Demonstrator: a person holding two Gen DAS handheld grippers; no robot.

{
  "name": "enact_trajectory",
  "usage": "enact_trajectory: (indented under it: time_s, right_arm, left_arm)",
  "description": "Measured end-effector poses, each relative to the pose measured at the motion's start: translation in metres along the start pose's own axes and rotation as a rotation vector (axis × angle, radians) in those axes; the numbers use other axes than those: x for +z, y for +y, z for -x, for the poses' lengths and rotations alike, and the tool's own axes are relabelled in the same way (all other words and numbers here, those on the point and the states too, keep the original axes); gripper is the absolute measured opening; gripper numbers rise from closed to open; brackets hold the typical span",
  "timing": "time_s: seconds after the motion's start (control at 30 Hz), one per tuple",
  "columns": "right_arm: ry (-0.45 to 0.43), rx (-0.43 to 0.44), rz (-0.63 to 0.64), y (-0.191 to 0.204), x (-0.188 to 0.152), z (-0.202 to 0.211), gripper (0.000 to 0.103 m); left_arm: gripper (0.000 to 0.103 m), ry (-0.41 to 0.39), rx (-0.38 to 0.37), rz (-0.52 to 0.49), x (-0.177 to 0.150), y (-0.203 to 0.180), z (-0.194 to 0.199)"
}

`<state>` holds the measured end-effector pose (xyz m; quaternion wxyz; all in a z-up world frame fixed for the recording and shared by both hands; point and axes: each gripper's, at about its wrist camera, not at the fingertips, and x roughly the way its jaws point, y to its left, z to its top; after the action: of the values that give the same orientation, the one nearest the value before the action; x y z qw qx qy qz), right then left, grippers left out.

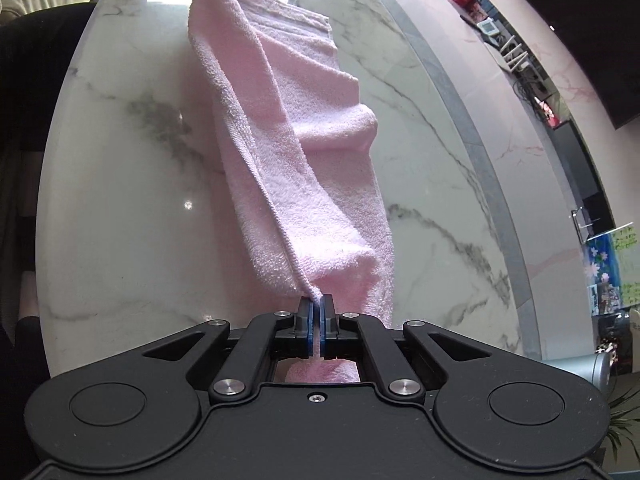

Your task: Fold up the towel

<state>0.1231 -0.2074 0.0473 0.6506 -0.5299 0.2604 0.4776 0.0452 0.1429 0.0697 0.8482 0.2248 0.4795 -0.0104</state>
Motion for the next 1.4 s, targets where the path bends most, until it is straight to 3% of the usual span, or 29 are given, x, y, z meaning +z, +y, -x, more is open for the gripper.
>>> enact_trajectory:
  time_s: [0.5, 0.93, 1.1, 1.4]
  right_arm:
    - [-0.053, -0.252, 0.016, 0.024, 0.007, 0.134, 0.000]
    - [-0.106, -0.380, 0.031, -0.001, 0.026, 0.238, 0.000]
    - [-0.086, -0.325, 0.015, -0.020, 0.030, 0.199, 0.000]
    - [0.021, -0.124, -0.015, -0.037, 0.025, 0.055, 0.000]
  left_arm:
    - [0.007, -0.198, 0.118, -0.119, 0.037, -0.005, 0.094]
    - [0.007, -0.302, 0.232, -0.207, 0.073, 0.009, 0.159]
    - [0.007, -0.209, 0.183, -0.226, 0.089, 0.001, 0.107]
    - [0.007, -0.040, 0.088, -0.208, 0.094, -0.023, -0.014]
